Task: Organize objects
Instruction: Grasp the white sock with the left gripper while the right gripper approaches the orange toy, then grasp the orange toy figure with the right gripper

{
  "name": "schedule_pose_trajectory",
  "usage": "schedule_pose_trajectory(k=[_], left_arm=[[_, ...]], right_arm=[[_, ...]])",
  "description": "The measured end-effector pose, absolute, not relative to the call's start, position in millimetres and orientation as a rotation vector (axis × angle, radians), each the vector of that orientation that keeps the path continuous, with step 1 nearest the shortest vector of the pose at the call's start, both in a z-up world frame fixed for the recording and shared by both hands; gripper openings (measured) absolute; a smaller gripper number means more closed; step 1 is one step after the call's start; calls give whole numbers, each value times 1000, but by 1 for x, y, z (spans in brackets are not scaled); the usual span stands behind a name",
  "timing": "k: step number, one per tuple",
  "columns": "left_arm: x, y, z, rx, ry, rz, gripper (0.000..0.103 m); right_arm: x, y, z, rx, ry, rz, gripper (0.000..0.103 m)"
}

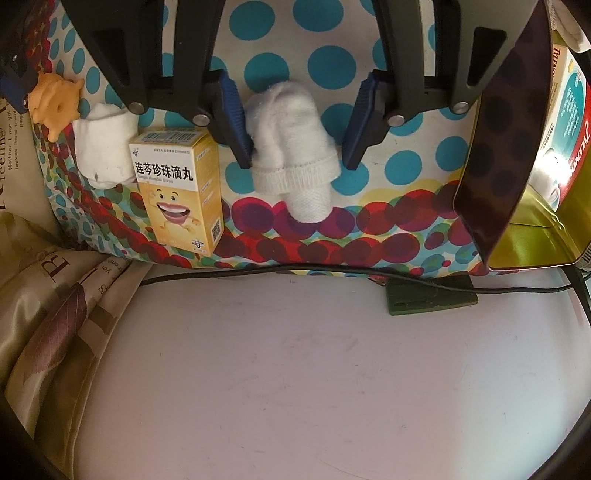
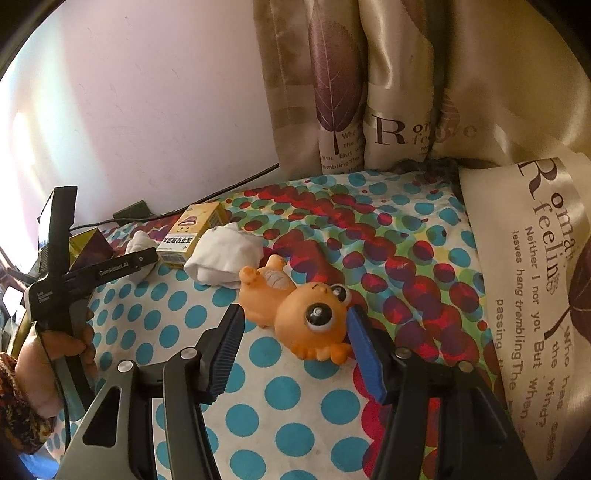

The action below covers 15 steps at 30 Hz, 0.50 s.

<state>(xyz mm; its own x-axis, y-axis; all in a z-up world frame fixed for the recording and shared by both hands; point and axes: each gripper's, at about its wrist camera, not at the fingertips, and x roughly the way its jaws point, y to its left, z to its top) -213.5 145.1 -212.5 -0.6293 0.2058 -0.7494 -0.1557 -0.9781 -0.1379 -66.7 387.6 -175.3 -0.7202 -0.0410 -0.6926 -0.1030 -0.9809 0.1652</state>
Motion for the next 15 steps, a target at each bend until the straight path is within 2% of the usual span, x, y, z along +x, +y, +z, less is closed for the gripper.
schedule_pose_trajectory(k=[5,8,10,13,15], left_arm=[[-213,145,-212,-1236,-95,2665,50],[-214,145,-212,-1235,-103,2662,50],[-214,145,-212,-1235,-103,2662,50],[-214,145,-212,-1236,-99,2663,50],[-214,145,-211,-1236,-100,2663,50]], right_arm=[[-78,385,-174,-1170,281,2897,59],[-84,382,-171,-1198,236,2950,65],[-88,378,-169,-1240,132,3001,69],[-95,375,-170,-1305,-42,3046,70],[-102,377,-172,-1346,-77,3060,70]])
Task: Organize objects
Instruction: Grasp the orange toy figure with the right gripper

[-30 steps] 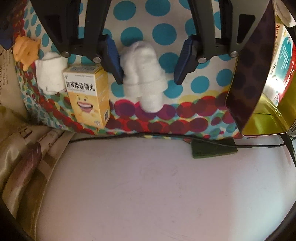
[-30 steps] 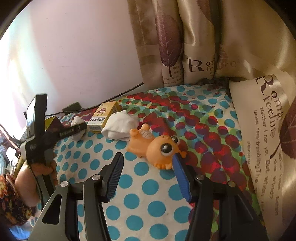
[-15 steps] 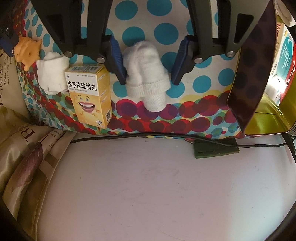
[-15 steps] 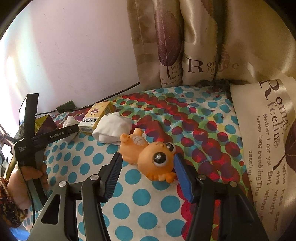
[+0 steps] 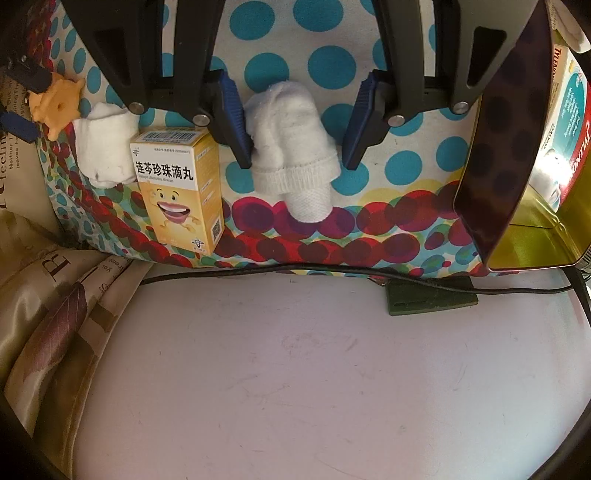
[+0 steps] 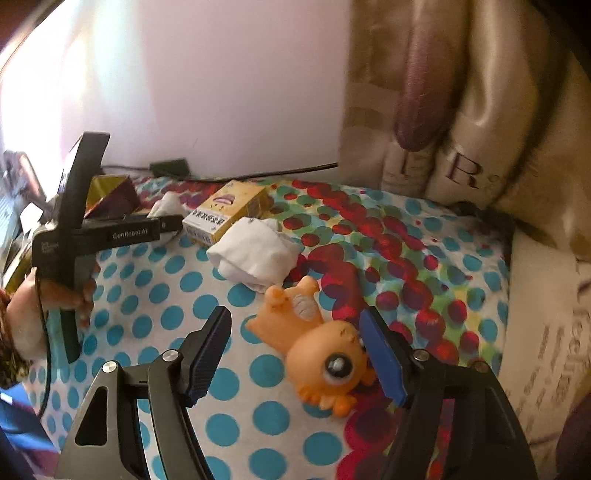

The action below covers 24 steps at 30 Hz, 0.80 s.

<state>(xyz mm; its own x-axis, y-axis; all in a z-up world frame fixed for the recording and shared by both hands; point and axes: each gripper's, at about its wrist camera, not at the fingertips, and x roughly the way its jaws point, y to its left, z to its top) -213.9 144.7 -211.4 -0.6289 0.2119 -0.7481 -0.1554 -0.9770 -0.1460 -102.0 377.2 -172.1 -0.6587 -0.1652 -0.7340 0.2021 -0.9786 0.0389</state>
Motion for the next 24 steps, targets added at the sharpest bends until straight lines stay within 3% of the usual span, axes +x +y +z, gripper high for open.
schedule_pose_trajectory(k=[4,6,14,18,24], left_arm=[[-214,144,-211,-1234,-107,2661,50],[-214,144,-211,-1235,-107,2661,50],[-214,144,-211,-1234,-113,2660,50],[-214,145,-211,-1234,-111,2661,50],[-215,144,-212,-1232,-122,2657,50]], right_arm=[[-114,377,-178,1198,136,-2648,68],[-117,378,-181,1199,125,-2612,60],[-116,376,-177,1224,259,-2496,60],[-123,385,-176,1305,231,-2423,64],[-120,379,-172,1295,347,-2370,69]])
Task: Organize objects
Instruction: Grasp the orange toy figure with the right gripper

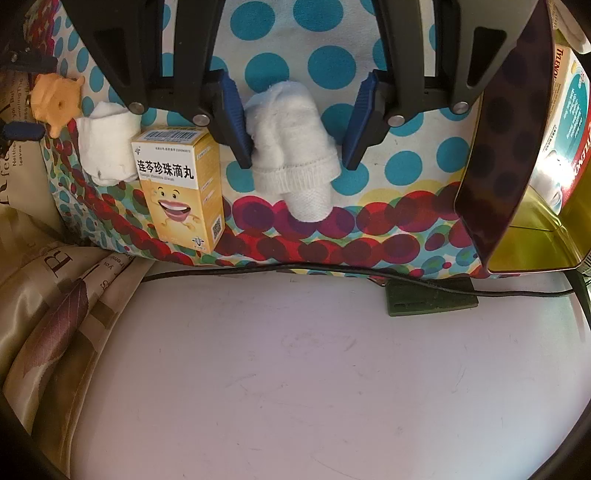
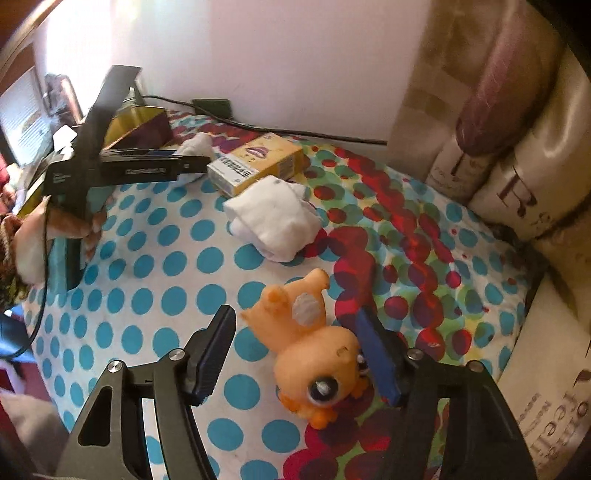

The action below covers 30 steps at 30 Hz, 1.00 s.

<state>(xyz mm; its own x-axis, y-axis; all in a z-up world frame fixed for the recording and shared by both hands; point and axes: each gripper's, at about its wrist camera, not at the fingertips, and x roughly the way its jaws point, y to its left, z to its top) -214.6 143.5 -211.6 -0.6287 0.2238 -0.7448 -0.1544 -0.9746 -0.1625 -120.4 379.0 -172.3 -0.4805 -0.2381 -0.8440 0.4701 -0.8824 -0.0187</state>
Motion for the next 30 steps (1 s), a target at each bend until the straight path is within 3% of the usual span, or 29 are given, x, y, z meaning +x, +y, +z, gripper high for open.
schedule_pose_trajectory(k=[2,5,10,11,18,22,29,30], left_arm=[[-214,144,-212,-1232,-120,2658,50],[-215,144,-212,-1232,-122,2657,50],[-215,144,-212,-1233,-121,2658,50],[-215,144,-211,-1233,-118,2659,50],[-215,144,-212,-1233,-122,2659,50],[-215,143,-212,-1231,-134,2655,50],[-215,143,-212,-1232,-129,2657,50],[-215,143,-212,-1233,-128,2657,50]], right_arm=[[-122,381,-171,1317,359,-2347,74],[-125,384,-174,1337,397,-2328,73],[-128,384,-183,1344,388,-2362,61],[-128,387,-183,1331,303,-2398,51],[-128,394,-182,1251,-105,-2711,41],[-117,394,-187,1147,-220,-2872,40],[-122,372,-188,1172,-44,-2853,45],[-121,370,-189,1175,-24,-2864,51]])
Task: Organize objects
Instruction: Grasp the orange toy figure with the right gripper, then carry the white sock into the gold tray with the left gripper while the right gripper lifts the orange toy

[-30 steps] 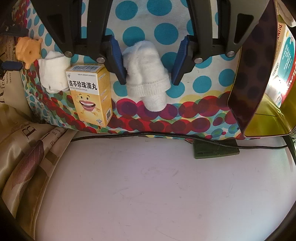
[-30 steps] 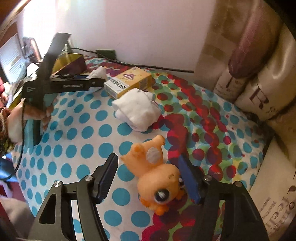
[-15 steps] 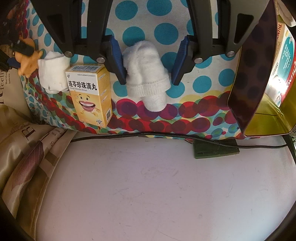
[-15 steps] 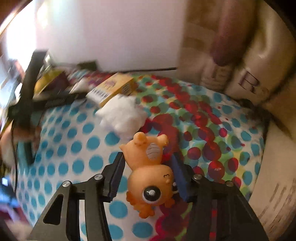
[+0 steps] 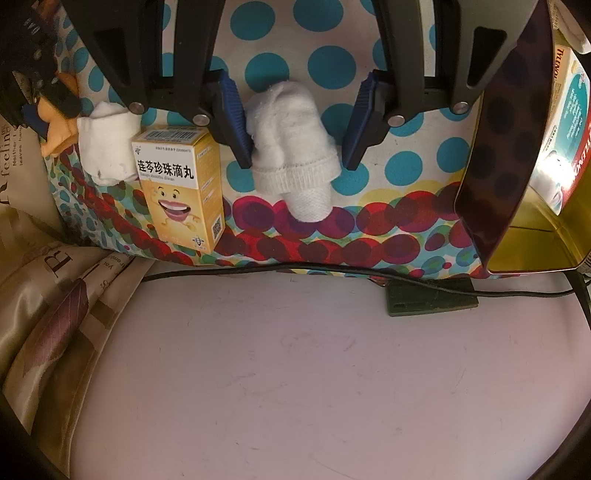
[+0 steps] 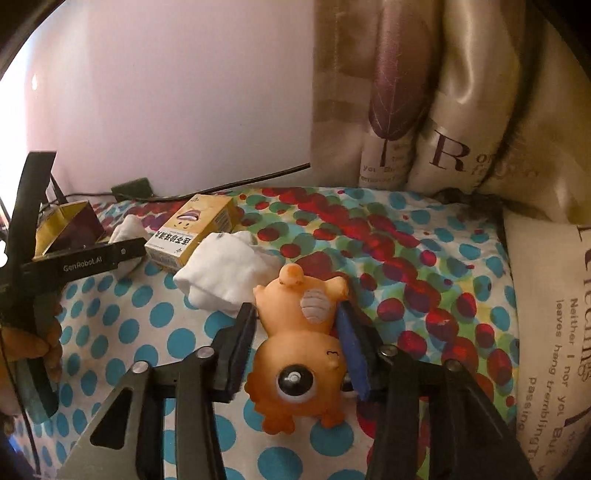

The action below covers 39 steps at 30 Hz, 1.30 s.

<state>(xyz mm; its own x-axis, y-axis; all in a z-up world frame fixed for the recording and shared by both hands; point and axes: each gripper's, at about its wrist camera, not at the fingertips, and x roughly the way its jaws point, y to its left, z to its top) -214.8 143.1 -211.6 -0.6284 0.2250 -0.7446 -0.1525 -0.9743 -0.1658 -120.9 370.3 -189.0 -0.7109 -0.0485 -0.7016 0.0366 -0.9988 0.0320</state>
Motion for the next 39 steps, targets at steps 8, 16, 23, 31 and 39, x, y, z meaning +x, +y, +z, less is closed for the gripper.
schedule_pose_trajectory(k=[8,16,23,31,39], left_arm=[[-215,143,-212,-1233,-126,2658,50],[-214,134,-211,-1219,-191,2654,42],[-209,136,-205,-1178,-167,2682,36],[-199,138,-195,-1093,-133,2730,36],[-171,118,-171,-1015,-170,2785,36]], right_arm=[[-127,379,-191,1260,-15,-2848,50],[-114,368,-176,1084,-86,-2929,47],[-112,375,-174,1058,-133,-2955,48],[-107,376,-173,1021,-131,-2960,48],[-105,376,-173,1000,-138,-2966,48]])
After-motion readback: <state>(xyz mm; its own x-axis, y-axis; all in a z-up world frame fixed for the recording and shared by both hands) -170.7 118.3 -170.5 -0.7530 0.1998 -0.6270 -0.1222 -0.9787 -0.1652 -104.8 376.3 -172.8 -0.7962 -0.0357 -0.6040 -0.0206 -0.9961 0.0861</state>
